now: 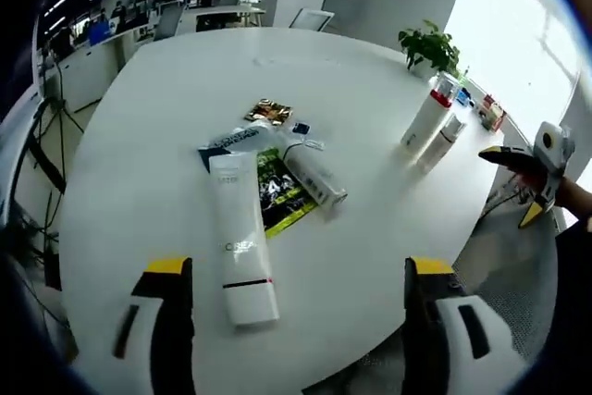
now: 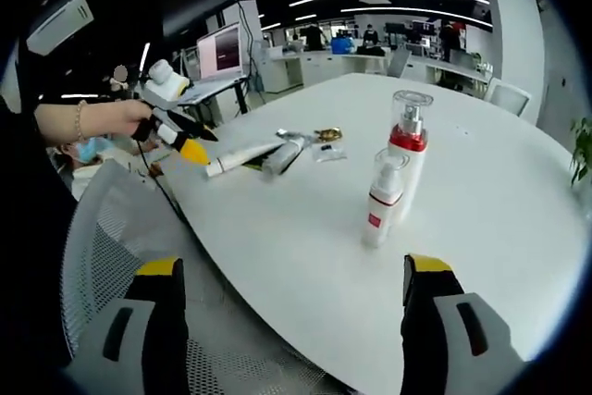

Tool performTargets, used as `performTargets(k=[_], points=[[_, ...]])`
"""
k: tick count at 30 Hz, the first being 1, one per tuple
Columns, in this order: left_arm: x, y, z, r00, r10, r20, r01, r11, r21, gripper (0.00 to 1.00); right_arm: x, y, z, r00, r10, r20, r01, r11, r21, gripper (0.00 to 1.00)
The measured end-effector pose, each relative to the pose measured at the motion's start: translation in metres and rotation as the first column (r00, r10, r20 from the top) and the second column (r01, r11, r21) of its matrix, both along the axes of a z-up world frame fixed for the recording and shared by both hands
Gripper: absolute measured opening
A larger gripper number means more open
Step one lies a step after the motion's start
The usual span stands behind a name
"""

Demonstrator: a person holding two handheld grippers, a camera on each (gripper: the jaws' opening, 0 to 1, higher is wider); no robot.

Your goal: Arrange the skincare products in the storage area until every visible bottle or jar stands upright without overlapping.

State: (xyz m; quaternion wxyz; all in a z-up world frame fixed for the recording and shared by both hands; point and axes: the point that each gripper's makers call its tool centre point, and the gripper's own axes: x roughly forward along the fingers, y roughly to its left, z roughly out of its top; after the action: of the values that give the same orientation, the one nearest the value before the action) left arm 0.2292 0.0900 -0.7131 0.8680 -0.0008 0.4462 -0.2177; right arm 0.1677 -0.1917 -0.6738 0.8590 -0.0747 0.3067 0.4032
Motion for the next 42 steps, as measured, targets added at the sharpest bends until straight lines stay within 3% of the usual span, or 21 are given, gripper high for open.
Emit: performTargets(k=[13,22,30,36,42], points=[[0.034,0.012,-0.025,0.995,-0.006,-0.104,0.016,0.996,0.087,0.75,0.005,-0.007,-0.009,0.999,-0.034,-0.011,0.034,0.999,-0.028,0.97],[0.037,0.010,-0.036,0.986,-0.025,-0.163,0.046,0.991,0.128,0.66,0.006,-0.009,-0.007,0.998,-0.064,-0.021,0.063,0.998,-0.025,0.97],[0.050,0.014,-0.045,0.969,-0.054,-0.240,0.102,0.976,0.193,0.58,0.007,-0.011,-0.006,0.996,-0.088,-0.032,0.087,0.996,-0.022,0.96],[0.060,0.023,-0.055,0.955,-0.035,-0.293,0.109,0.965,0.239,0.52,0.007,-0.013,-0.006,0.995,-0.099,-0.034,0.098,0.995,-0.020,0.96],[0.069,0.029,-0.057,0.955,-0.021,-0.297,0.102,0.960,0.261,0.46,0.007,-0.013,-0.007,0.994,-0.105,-0.039,0.104,0.994,-0.021,0.96]])
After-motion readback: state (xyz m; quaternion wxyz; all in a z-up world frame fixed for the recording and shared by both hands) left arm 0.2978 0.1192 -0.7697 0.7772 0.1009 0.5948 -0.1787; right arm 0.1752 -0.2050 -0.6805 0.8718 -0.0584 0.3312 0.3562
